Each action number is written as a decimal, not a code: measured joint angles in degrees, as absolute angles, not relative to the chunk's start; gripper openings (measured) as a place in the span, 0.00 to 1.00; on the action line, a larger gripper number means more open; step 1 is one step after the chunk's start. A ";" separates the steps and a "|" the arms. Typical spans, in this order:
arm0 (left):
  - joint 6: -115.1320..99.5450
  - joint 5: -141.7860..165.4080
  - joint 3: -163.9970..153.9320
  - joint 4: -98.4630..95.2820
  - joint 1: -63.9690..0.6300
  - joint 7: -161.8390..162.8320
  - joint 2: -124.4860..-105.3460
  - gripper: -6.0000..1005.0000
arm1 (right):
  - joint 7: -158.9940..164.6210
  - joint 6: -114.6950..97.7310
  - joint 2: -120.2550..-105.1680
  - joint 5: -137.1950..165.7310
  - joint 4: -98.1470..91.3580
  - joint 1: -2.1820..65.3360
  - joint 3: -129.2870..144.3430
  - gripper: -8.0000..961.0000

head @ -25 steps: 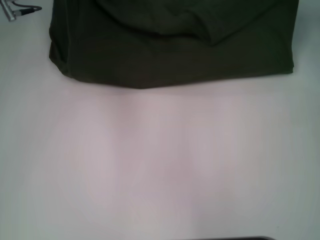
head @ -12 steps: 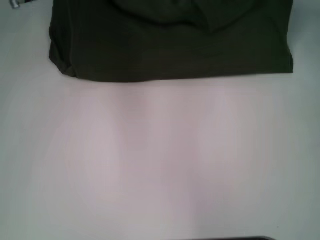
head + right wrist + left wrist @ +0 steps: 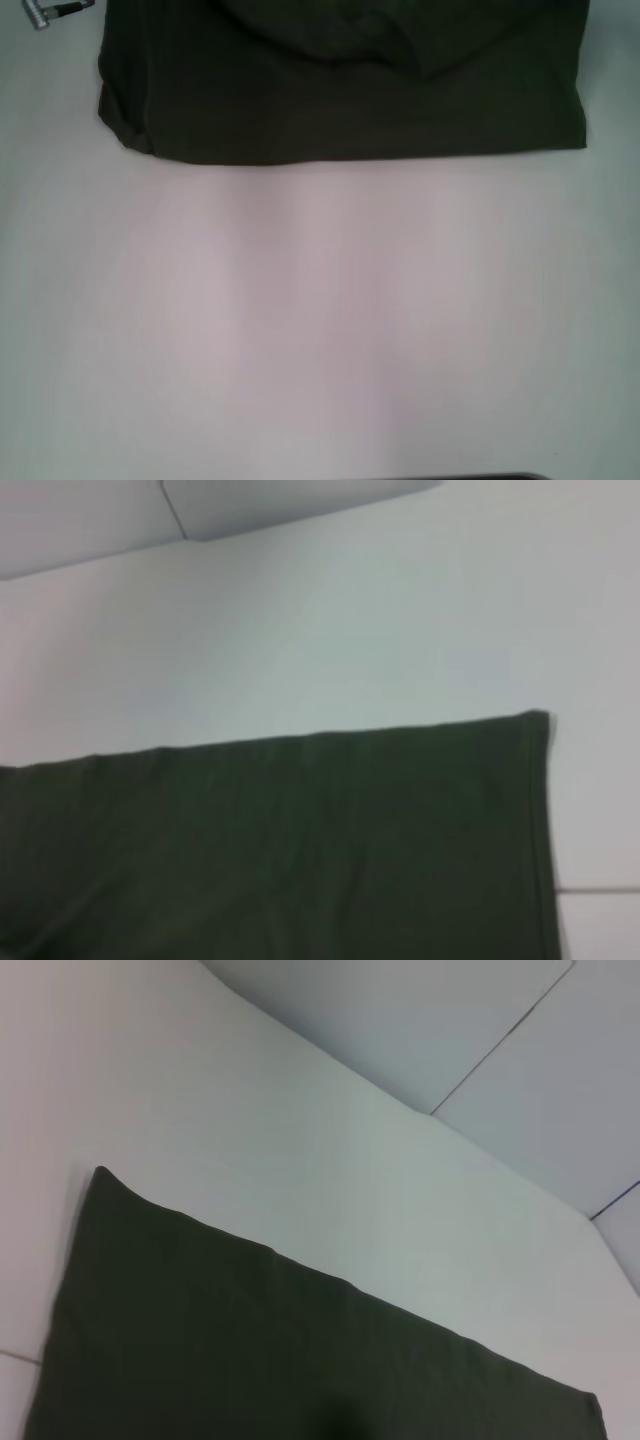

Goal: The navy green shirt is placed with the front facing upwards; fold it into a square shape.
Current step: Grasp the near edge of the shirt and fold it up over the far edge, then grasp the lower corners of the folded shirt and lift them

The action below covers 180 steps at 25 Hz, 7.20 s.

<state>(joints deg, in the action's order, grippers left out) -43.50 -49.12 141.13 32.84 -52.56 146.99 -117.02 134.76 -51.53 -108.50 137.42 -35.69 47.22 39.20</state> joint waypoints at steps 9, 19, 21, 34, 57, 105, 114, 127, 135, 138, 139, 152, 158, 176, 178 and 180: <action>-44.02 -49.30 140.70 32.91 -52.48 147.17 -117.15 0.35 | 135.16 -48.80 -108.54 137.61 -35.68 49.14 43.99 0.31; -48.57 -49.34 140.99 35.37 -50.55 147.40 -117.11 0.67 | 138.00 -57.15 -106.39 137.48 -36.22 48.82 43.77 0.62; -50.41 -50.04 141.18 37.18 -49.29 147.62 -117.15 0.69 | 138.11 -60.31 -106.40 136.83 -37.86 47.99 43.17 0.67; -66.79 -65.70 141.11 50.11 -32.59 146.88 -117.27 0.68 | 123.04 -77.25 -115.70 121.29 -59.29 27.46 41.16 0.97; -60.42 -52.40 135.30 42.57 -34.58 143.26 -118.57 0.68 | 116.43 -83.07 -116.57 116.28 -49.69 22.38 34.90 0.97; -65.42 -47.62 129.17 38.94 -39.22 149.15 -116.53 0.07 | 125.39 -85.29 -112.40 121.82 -48.27 23.04 32.49 0.97; -74.58 -47.64 130.41 38.77 -39.80 150.39 -112.80 0.03 | 139.99 -86.00 -108.39 135.29 -47.18 31.01 32.67 0.97; -79.31 -47.24 133.24 38.73 -38.16 150.60 -110.70 0.04 | 145.14 -79.92 -108.86 143.77 -44.07 38.21 37.04 0.97; -78.82 -47.24 133.86 38.53 -37.82 150.20 -111.20 0.04 | 144.49 -77.74 -109.36 144.13 -40.29 38.18 37.87 0.97; -78.80 -47.24 133.86 38.50 -37.99 150.19 -111.26 0.04 | 143.98 -76.22 -109.99 144.04 -39.31 38.11 37.71 0.97; -78.80 -47.24 133.86 38.63 -38.12 150.22 -111.57 0.04 | 143.61 -75.79 -110.24 144.02 -39.24 38.06 37.69 0.97; -78.85 -47.28 133.58 38.85 -38.32 150.50 -112.07 0.04 | 140.87 -73.05 -112.22 143.78 -38.24 38.99 37.42 0.97; -78.92 -47.32 133.76 38.85 -38.41 150.49 -112.06 0.04 | 140.62 -72.27 -112.46 143.78 -36.92 39.46 37.63 0.96; -78.51 -47.29 133.77 38.93 -39.02 150.56 -112.32 0.04 | 141.87 -75.69 -111.46 145.08 -38.57 39.80 39.05 0.62; -78.54 -47.28 133.74 38.90 -39.03 150.56 -112.32 0.04 | 141.98 -76.23 -111.33 145.10 -38.58 39.72 39.16 0.54; -78.66 -47.28 133.71 38.89 -39.03 150.56 -112.32 0.04 | 142.02 -76.83 -111.14 145.11 -38.59 39.59 39.19 0.43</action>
<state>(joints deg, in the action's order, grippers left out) -78.66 -47.28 133.71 38.89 -39.03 150.56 -112.32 142.02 -76.83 -111.14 145.11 -38.59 39.59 39.19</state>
